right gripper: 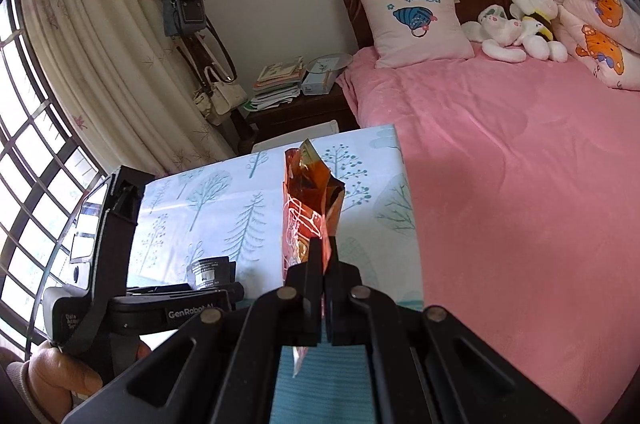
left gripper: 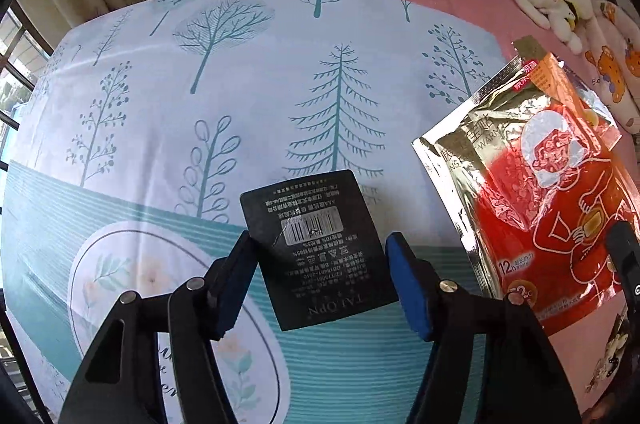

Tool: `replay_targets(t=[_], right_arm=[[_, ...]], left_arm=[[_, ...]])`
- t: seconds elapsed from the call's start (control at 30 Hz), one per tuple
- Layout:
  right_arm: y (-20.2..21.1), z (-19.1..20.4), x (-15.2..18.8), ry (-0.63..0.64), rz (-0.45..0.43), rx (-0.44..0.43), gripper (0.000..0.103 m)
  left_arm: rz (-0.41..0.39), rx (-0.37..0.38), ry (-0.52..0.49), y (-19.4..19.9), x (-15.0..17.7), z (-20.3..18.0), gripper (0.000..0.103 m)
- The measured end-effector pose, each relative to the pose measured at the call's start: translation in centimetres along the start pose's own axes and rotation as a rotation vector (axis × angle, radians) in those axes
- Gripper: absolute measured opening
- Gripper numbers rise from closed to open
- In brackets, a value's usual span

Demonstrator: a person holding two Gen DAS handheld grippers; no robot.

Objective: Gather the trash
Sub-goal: 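Grasp the black card with the left gripper and lift it, then carry the black card and orange packet down over the bin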

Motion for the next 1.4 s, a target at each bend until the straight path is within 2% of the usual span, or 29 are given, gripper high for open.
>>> replay_targets(t=[0.23,0.33,0.53,0.67,0.8,0.93,1.1,1.23,1.4], right_arm=[[4.3,4.9,2.5,0.036,-0.017,-0.015,0.000],[6.9,7.8,4.1,0.063,-0.033,-0.016,0.000],[13.8,15.4,8.9,0.099,-0.077,-0.008,0.000],[18.4,21.3,14.0,0.107,-0.098,-0.006,0.000],[21.6,26.6,19.6,0.108,-0.092,-0.020,0.000],[23.3,31.1,25.2,0.109,-0.027,-0.041,0.000],[24.4,34.6,31.7,0.122,0.109,-0.068,0.000],[24.5,35.4,36.2,0.141,0.208,-0.085,0.000],[22.7,34.4,42.0,0.161,0.312,-0.090,0.000]], left_arm=[[-0.085,0.047,-0.022,5.9,2.9,4.9,0.064],[-0.119,0.069,-0.034,9.0,5.5,7.6,0.064],[-0.168,0.124,-0.073,15.1,13.9,14.1,0.064],[-0.201,0.150,-0.125,18.7,20.9,19.1,0.064],[-0.220,0.154,-0.185,20.6,27.1,23.4,0.064],[-0.214,0.154,-0.235,21.3,33.2,27.1,0.064],[-0.168,0.171,-0.271,21.0,40.2,30.0,0.064],[-0.103,0.197,-0.261,19.2,45.0,30.9,0.064],[-0.028,0.208,-0.213,15.8,49.6,31.0,0.064]])
Point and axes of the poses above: each gripper's, at about its wrist camera, not at the fingertips, and y roughly against the way its jaws point, z to its left, x to its underside, the point moved 5 cm from there along -y, roughly the way its jaws point, and after that the axes turned 8 degrees about -x, right-handed, at the moved point
